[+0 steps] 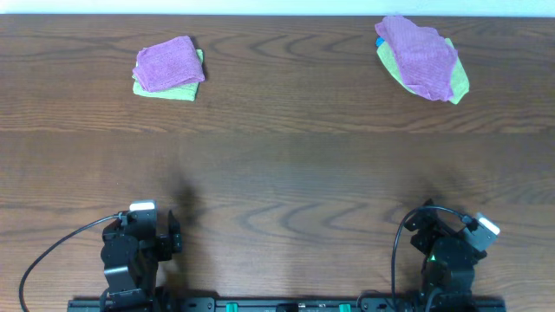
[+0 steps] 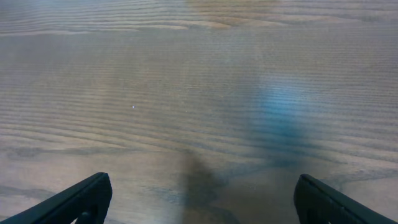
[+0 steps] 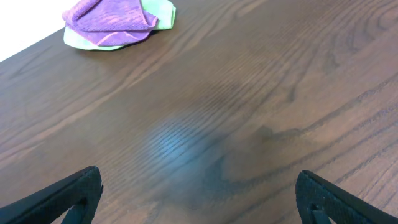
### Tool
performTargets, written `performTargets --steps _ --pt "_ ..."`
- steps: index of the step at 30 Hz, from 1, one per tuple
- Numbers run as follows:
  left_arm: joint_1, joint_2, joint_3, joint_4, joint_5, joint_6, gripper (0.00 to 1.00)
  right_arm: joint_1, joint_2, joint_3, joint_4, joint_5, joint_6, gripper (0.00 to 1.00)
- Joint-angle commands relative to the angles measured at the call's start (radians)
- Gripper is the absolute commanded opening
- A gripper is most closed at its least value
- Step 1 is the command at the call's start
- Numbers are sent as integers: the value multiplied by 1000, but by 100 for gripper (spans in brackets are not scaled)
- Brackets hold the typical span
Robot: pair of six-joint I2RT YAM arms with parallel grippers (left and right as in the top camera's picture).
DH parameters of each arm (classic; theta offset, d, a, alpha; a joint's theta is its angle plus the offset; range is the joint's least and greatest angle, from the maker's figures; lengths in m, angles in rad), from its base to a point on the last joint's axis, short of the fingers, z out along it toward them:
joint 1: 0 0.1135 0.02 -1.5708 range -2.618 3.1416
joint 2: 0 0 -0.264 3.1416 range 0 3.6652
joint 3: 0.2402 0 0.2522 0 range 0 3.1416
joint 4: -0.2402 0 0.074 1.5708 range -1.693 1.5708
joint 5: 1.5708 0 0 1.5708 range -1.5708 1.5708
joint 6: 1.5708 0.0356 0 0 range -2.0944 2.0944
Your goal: Fold the cloth
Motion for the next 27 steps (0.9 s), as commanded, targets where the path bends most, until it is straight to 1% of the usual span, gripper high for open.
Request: performTargets --steps 1,20,25,27 --pt "2 -8 -7 -5 -6 6 95 -6 -9 -7 -1 3 -8 99" --pt "2 -8 -7 -5 -6 6 95 -6 -9 -7 0 3 -9 99" --pt "2 -8 -7 -5 -6 6 95 -6 -9 -7 35 17 -8 99" --pt "2 -8 -7 -5 -7 6 95 -6 -9 -7 83 -7 -8 99"
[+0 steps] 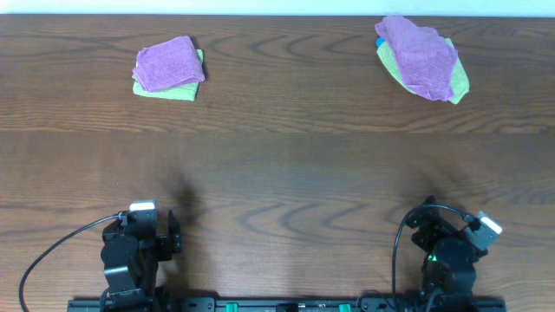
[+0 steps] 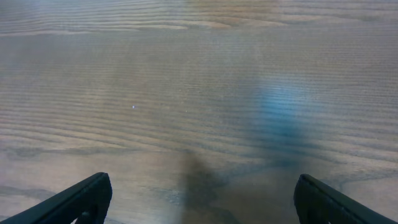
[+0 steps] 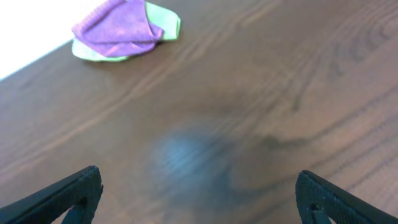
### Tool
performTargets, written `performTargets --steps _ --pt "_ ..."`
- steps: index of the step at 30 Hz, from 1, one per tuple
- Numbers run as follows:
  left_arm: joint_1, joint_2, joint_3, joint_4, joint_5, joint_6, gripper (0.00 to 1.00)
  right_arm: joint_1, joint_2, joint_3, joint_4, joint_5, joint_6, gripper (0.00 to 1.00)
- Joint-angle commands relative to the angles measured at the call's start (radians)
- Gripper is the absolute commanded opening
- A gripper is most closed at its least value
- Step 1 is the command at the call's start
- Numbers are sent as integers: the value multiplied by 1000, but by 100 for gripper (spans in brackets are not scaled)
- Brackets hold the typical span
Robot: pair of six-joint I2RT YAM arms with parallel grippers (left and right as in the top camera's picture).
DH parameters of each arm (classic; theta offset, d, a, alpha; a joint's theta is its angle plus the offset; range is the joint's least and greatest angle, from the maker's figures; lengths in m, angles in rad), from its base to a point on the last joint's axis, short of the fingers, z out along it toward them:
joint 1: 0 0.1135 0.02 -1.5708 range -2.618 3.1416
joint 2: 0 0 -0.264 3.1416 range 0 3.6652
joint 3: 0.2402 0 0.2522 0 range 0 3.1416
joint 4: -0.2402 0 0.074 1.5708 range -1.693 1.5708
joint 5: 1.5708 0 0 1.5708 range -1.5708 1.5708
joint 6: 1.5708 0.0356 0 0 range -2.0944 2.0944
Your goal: Fold the cloth
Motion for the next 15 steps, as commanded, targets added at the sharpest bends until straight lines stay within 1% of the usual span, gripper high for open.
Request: performTargets --steps 1,5,8,10,12,14,15 --pt "2 -8 -7 -5 -6 6 95 -6 -9 -7 57 -23 -8 99" --pt "2 -8 -7 -5 -7 6 95 -6 8 -8 246 -172 -20 99" --pt "2 -8 -7 -5 -6 6 95 -6 108 -7 456 -263 -31 99" --pt "2 -8 -7 -5 -6 6 95 -7 222 2 562 -269 -35 99" --pt "2 -8 -7 -5 -6 6 95 -8 372 44 629 -281 -53 99" --pt "2 -8 -7 -5 -6 6 95 -8 520 117 650 -291 -90 99" --pt "2 -8 -7 -5 -6 6 95 -8 622 185 642 -292 -126 99"
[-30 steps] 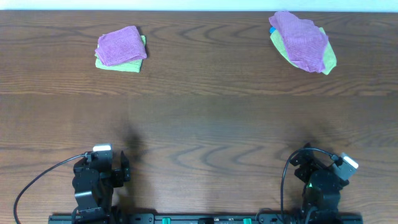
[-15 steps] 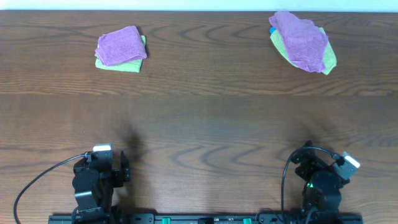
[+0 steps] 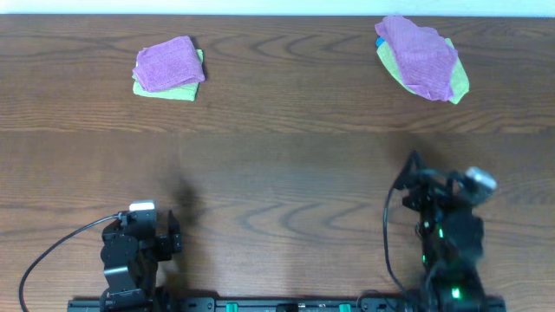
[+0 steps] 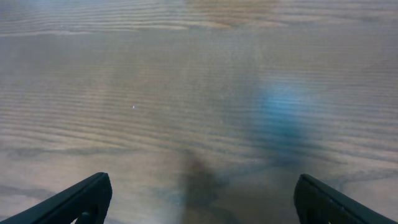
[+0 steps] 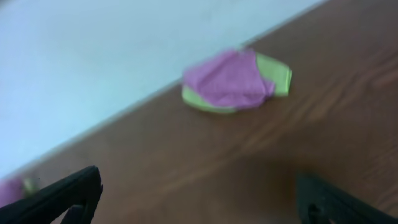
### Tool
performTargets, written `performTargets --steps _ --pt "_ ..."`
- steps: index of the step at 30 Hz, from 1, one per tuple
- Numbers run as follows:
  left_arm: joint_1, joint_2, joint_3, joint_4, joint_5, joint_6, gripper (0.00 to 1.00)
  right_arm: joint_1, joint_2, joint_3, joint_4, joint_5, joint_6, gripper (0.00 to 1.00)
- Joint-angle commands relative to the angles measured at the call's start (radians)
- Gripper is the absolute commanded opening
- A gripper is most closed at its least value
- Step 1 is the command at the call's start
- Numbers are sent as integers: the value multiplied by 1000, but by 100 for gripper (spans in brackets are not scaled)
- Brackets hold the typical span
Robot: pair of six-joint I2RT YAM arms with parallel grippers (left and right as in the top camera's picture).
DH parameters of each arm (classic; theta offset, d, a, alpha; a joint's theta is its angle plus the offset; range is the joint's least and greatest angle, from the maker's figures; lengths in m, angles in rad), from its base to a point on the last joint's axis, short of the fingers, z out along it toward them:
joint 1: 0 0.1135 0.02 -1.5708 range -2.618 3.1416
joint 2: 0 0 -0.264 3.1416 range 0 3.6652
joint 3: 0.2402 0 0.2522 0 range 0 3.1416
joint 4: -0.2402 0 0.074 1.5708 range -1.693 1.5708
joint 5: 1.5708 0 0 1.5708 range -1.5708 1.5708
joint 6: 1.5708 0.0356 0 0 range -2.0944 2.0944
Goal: Fold the cloth
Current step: 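Reach the right gripper to the purple cloth on the right stack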
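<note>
Two cloth heaps lie along the table's far edge. The left one (image 3: 169,68) is a neat purple cloth on a green one. The right one (image 3: 422,56) is a looser purple cloth over green, with a bit of blue showing. My right wrist view shows a purple-on-green heap (image 5: 233,84) ahead by the white wall, blurred. My right gripper (image 3: 429,192) is raised over the front right of the table, open and holding nothing (image 5: 199,208). My left gripper (image 3: 165,230) rests at the front left, open over bare wood (image 4: 199,205).
The brown wooden table (image 3: 286,165) runs to a white wall at the back. A black rail (image 3: 286,305) with both arm bases lines the front edge. A second heap (image 5: 11,186) shows small at the right wrist view's left edge.
My right arm has lifted and come forward from the front edge. Its camera now looks at the far edge and wall, with the cloth heap near the middle. The left arm has not moved.
Both arms sat low at the front edge, grippers open over bare wood. The right wrist view then shifted slightly, with its heap lower in the frame. Now the right arm stands raised toward the table's middle. Neither cloth heap has moved.
</note>
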Motion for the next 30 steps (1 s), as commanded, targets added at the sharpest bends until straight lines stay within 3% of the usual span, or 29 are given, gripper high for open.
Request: performTargets --steps 1,14,30 --pt "2 -6 -7 -2 -6 6 95 -8 214 166 -3 -34 -101 99" --pt "2 -6 -7 -2 -6 6 95 -75 937 876 -415 -28 -281 99" --pt "2 -6 -7 -2 -6 6 95 -257 1471 1272 -483 -139 -404 99"
